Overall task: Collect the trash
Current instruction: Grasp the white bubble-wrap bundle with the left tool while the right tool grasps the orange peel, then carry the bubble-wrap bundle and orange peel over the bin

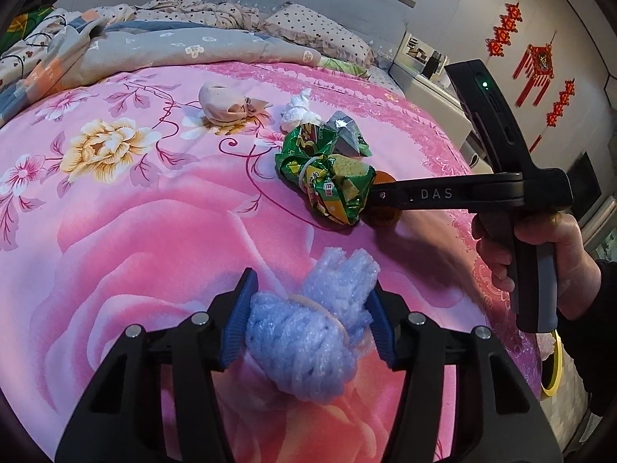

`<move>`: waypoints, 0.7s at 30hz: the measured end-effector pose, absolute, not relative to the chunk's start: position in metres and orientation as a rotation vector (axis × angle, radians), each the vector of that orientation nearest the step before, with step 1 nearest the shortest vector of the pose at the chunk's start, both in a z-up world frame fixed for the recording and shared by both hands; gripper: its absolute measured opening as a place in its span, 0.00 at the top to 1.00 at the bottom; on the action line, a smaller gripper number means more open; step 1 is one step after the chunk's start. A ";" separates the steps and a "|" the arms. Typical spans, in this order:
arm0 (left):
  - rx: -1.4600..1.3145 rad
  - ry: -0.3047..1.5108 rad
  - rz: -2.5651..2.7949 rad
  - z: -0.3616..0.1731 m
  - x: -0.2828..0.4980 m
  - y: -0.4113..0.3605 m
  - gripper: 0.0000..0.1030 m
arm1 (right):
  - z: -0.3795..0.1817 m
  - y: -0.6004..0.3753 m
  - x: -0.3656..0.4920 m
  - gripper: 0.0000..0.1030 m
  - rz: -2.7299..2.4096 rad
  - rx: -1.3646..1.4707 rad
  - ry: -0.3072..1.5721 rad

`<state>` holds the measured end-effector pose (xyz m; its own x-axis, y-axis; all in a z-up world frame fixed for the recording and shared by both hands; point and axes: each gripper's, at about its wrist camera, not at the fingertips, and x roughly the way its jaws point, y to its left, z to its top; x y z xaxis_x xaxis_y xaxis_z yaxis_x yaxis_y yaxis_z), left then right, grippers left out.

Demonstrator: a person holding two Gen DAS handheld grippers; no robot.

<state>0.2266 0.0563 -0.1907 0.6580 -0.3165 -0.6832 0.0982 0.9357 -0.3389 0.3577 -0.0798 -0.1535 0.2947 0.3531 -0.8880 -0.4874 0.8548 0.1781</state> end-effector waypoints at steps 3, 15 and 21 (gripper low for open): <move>-0.283 0.813 -0.242 -0.187 0.224 0.056 0.53 | -0.148 -0.087 0.354 0.69 0.545 -0.120 1.121; -0.211 0.730 -0.255 -0.143 0.205 0.039 0.55 | -0.105 -0.156 0.309 0.69 0.499 0.031 1.026; -0.174 0.686 -0.272 -0.114 0.187 0.021 0.55 | -0.085 -0.205 0.280 0.69 0.442 0.107 0.975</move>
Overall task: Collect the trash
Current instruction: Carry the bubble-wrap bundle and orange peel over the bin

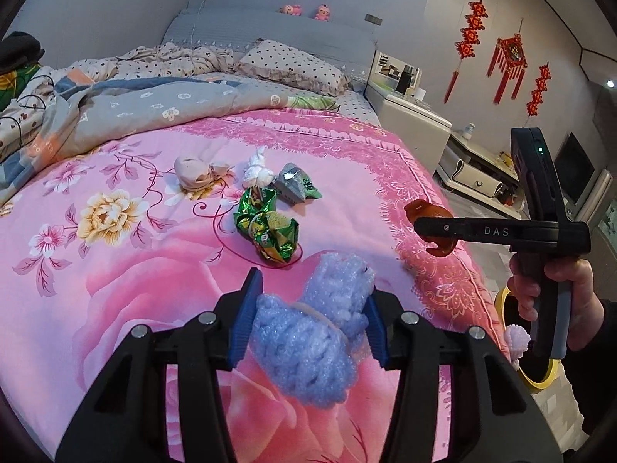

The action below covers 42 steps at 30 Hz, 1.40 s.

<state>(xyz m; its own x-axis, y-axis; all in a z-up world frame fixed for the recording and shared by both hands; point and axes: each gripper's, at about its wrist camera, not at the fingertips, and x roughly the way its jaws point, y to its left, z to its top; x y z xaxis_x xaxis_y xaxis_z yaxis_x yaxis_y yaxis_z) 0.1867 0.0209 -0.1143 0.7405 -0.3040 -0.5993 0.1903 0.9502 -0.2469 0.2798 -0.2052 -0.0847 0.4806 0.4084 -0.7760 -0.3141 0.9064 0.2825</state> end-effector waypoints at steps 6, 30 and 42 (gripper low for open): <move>-0.131 0.639 -0.308 -0.084 0.169 -0.009 0.55 | -0.061 -0.248 0.246 0.69 0.384 0.159 0.917; -0.028 0.529 -0.513 0.000 0.114 -0.146 0.55 | -0.001 -0.384 0.130 0.69 0.158 0.242 0.729; 0.002 0.509 -0.625 0.019 0.113 -0.210 0.54 | 0.012 -0.439 0.090 0.69 0.040 0.267 0.664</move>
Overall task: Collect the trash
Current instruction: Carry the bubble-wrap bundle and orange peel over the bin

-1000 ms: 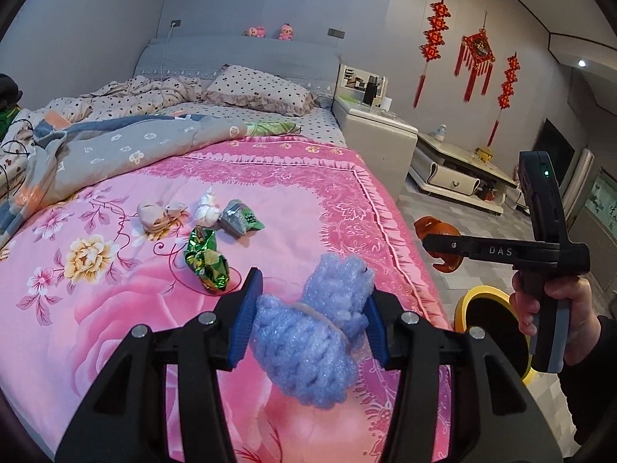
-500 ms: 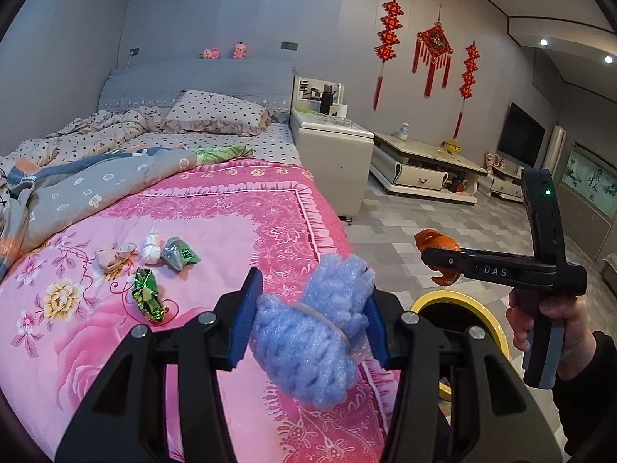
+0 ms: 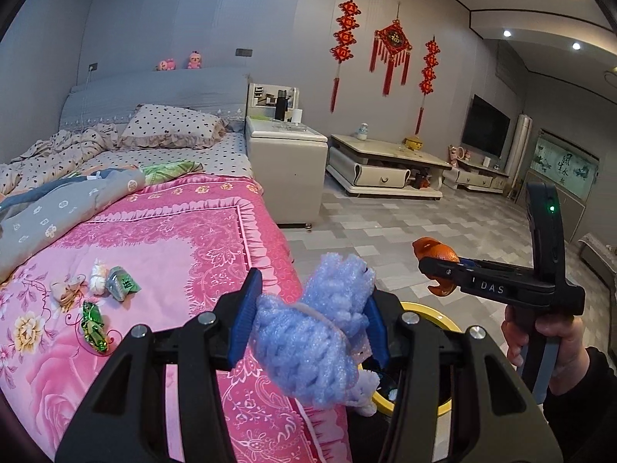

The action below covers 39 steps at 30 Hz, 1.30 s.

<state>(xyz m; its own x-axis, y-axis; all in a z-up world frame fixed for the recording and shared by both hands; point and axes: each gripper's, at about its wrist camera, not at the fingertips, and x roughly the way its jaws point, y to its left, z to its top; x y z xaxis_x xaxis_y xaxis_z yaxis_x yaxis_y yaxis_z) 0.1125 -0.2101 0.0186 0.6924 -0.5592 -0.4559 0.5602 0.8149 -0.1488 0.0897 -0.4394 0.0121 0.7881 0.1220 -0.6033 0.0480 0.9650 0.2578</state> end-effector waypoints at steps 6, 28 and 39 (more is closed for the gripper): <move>0.021 0.522 -0.679 0.017 0.116 -0.243 0.54 | 0.011 -0.461 0.076 0.69 -0.014 0.282 0.651; 0.073 0.663 -0.813 -0.044 0.149 -0.359 0.54 | -0.025 -0.524 0.047 0.69 -0.179 0.375 0.686; 0.077 0.761 -0.844 -0.087 0.163 -0.386 0.53 | -0.055 -0.543 0.043 0.69 -0.222 0.448 0.736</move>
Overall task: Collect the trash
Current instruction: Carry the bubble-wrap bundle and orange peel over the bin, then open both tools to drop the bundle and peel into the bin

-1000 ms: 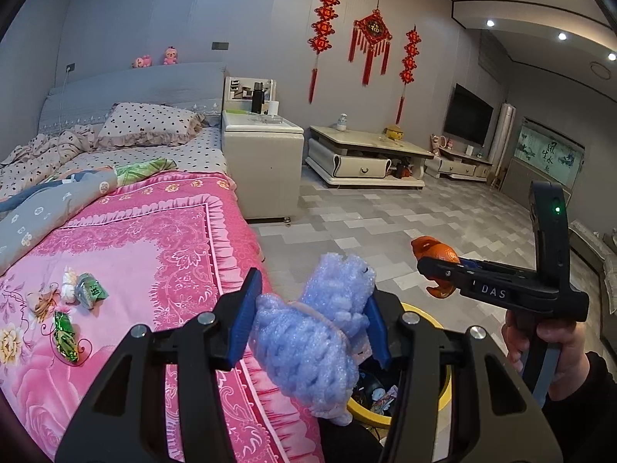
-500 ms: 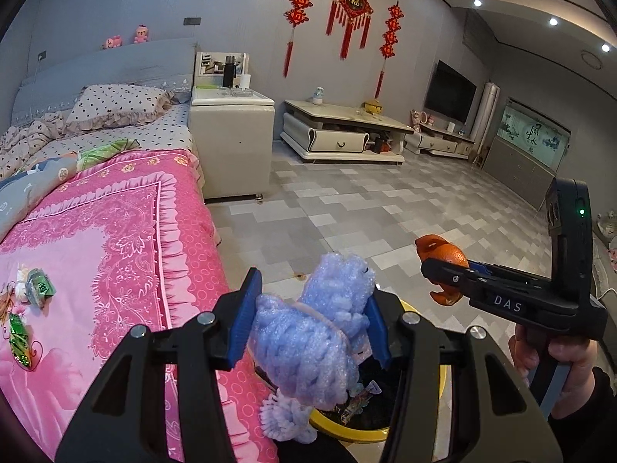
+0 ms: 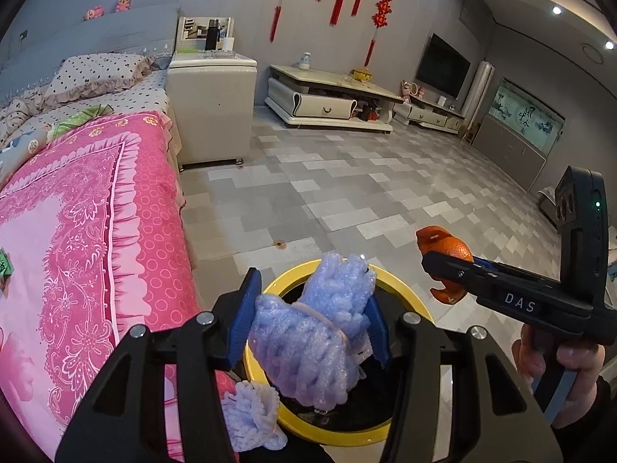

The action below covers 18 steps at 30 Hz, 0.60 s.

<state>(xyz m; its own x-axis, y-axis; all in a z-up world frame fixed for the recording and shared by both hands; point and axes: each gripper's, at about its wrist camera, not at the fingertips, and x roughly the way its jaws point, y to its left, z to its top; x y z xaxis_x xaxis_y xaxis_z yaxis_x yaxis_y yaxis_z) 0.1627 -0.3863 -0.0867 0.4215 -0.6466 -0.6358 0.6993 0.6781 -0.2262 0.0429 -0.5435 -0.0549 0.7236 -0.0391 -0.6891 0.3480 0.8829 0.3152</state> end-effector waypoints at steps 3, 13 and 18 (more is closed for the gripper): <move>0.078 0.770 -0.847 -0.091 0.163 -0.390 0.53 | -0.059 -0.547 0.043 0.69 -0.232 0.465 0.742; 0.056 0.767 -0.848 -0.085 0.162 -0.387 0.45 | -0.057 -0.550 0.036 0.67 -0.249 0.468 0.739; 0.031 0.762 -0.845 -0.081 0.163 -0.379 0.35 | -0.056 -0.554 0.032 0.62 -0.270 0.482 0.739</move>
